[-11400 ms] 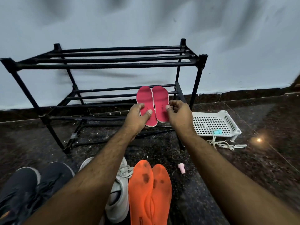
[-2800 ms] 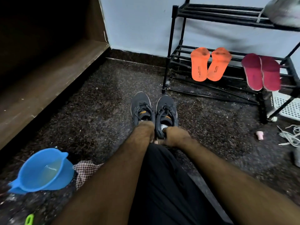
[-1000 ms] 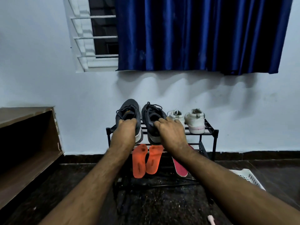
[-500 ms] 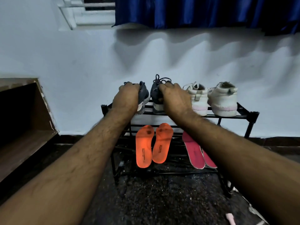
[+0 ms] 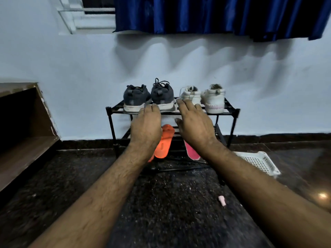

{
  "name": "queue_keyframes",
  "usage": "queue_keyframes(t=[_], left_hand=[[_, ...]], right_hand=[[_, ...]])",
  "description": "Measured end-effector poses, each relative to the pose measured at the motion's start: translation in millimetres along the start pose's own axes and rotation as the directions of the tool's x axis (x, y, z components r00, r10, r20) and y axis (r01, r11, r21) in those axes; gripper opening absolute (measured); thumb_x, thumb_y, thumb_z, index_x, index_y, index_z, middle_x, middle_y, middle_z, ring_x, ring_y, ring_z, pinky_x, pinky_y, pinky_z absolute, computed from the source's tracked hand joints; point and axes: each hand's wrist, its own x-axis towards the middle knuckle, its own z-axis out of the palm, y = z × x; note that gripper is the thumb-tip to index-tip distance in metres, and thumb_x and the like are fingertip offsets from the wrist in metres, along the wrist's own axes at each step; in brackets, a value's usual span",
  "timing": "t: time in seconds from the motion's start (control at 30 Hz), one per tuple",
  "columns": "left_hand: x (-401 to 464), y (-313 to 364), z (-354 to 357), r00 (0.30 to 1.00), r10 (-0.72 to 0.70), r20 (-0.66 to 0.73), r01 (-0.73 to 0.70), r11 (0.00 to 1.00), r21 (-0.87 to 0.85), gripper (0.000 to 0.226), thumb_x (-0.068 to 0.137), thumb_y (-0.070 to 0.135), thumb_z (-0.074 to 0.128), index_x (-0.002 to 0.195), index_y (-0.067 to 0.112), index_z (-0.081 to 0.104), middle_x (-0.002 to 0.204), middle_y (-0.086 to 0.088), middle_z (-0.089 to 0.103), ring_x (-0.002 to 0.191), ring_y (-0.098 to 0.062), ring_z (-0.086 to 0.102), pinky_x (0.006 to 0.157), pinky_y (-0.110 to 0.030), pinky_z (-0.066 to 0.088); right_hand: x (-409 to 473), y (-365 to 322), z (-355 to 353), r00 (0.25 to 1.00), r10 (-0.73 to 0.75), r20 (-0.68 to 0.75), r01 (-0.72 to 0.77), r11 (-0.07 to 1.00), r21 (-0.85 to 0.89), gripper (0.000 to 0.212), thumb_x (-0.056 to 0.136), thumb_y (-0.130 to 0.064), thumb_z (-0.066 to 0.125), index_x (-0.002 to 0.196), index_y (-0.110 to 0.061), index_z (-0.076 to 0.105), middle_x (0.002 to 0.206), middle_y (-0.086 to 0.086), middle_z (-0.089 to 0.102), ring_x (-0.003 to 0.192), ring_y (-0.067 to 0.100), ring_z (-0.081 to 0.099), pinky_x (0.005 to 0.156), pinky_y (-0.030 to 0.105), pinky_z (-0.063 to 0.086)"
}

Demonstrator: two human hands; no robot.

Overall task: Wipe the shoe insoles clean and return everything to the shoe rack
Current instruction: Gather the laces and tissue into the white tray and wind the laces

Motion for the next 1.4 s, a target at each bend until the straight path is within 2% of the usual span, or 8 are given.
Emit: queue_keyframes(t=[0.13, 0.23, 0.4, 0.57, 0.83, 1.13, 1.23, 1.4], left_hand=[[-43, 46, -4, 0.999, 0.049, -0.018, -0.049, 0.999, -0.013, 0.041, 0.092, 0.014, 0.057, 0.131, 0.008, 0.047, 0.122, -0.011, 0.060, 0.111, -0.030, 0.061, 0.079, -0.044, 0.052], [-76, 85, 3, 0.997, 0.081, 0.015, -0.080, 0.996, -0.043, 0.033, 0.091, 0.011, 0.054, 0.123, 0.009, 0.051, 0.116, -0.011, 0.063, 0.107, -0.031, 0.063, 0.078, -0.042, 0.052], [-123, 135, 28, 0.986, 0.151, 0.069, -0.146, 0.986, -0.076, 0.048, 0.092, 0.014, 0.056, 0.138, 0.008, 0.045, 0.121, -0.011, 0.061, 0.110, -0.031, 0.062, 0.083, -0.044, 0.052], [-160, 171, 55, 0.968, 0.208, 0.139, -0.199, 0.977, -0.073, 0.054, 0.095, 0.022, 0.056, 0.144, 0.010, 0.040, 0.126, -0.008, 0.060, 0.114, -0.029, 0.061, 0.086, -0.042, 0.050], [-212, 232, 112, 0.897, 0.323, 0.302, -0.290, 0.945, -0.151, 0.056, 0.095, 0.024, 0.058, 0.146, 0.012, 0.037, 0.129, -0.007, 0.059, 0.117, -0.027, 0.060, 0.092, -0.042, 0.049], [-227, 265, 166, 0.840, 0.364, 0.402, -0.299, 0.929, -0.216, 0.053, 0.097, 0.027, 0.056, 0.145, 0.013, 0.038, 0.129, -0.008, 0.060, 0.116, -0.027, 0.060, 0.094, -0.042, 0.050], [-226, 269, 186, 0.823, 0.370, 0.432, -0.286, 0.926, -0.248, 0.055, 0.099, 0.031, 0.054, 0.147, 0.012, 0.036, 0.132, -0.009, 0.059, 0.117, -0.026, 0.060, 0.096, -0.041, 0.050], [-215, 279, 227, 0.799, 0.363, 0.480, -0.234, 0.922, -0.308, 0.050, 0.098, 0.031, 0.056, 0.142, 0.014, 0.040, 0.130, -0.008, 0.059, 0.116, -0.028, 0.060, 0.095, -0.041, 0.049]], right_hand=[[-60, 21, -27, 0.998, 0.045, 0.036, -0.044, 0.999, -0.017, 0.062, 0.090, -0.024, 0.060, 0.146, -0.013, 0.038, 0.136, 0.006, 0.052, 0.107, 0.031, 0.055, 0.078, 0.045, 0.055], [-100, 36, -40, 0.993, 0.086, 0.081, -0.085, 0.996, -0.019, 0.056, 0.090, -0.025, 0.059, 0.143, -0.012, 0.042, 0.136, 0.006, 0.053, 0.108, 0.031, 0.056, 0.080, 0.045, 0.055], [-160, 65, -51, 0.981, 0.155, 0.113, -0.153, 0.988, -0.028, 0.059, 0.089, -0.024, 0.061, 0.144, -0.013, 0.042, 0.137, 0.005, 0.052, 0.106, 0.031, 0.057, 0.081, 0.043, 0.054], [-223, 99, -48, 0.953, 0.258, 0.158, -0.252, 0.966, -0.058, 0.060, 0.090, -0.023, 0.059, 0.145, -0.011, 0.040, 0.133, 0.006, 0.053, 0.105, 0.029, 0.056, 0.087, 0.043, 0.052], [-324, 151, -25, 0.831, 0.443, 0.336, -0.408, 0.897, -0.173, 0.060, 0.088, -0.018, 0.060, 0.144, -0.012, 0.042, 0.128, 0.005, 0.054, 0.103, 0.029, 0.057, 0.083, 0.042, 0.054], [-366, 184, 1, 0.706, 0.537, 0.462, -0.502, 0.839, -0.209, 0.059, 0.092, -0.021, 0.057, 0.147, -0.011, 0.037, 0.133, 0.006, 0.051, 0.109, 0.029, 0.055, 0.090, 0.041, 0.050], [-368, 196, 19, 0.665, 0.581, 0.470, -0.567, 0.802, -0.188, 0.059, 0.094, -0.025, 0.056, 0.147, -0.012, 0.035, 0.133, 0.005, 0.048, 0.113, 0.028, 0.053, 0.093, 0.041, 0.048], [-362, 219, 62, 0.595, 0.699, 0.397, -0.699, 0.694, -0.175, 0.058, 0.092, -0.027, 0.059, 0.145, -0.009, 0.040, 0.134, 0.008, 0.052, 0.116, 0.029, 0.049, 0.101, 0.040, 0.042]])
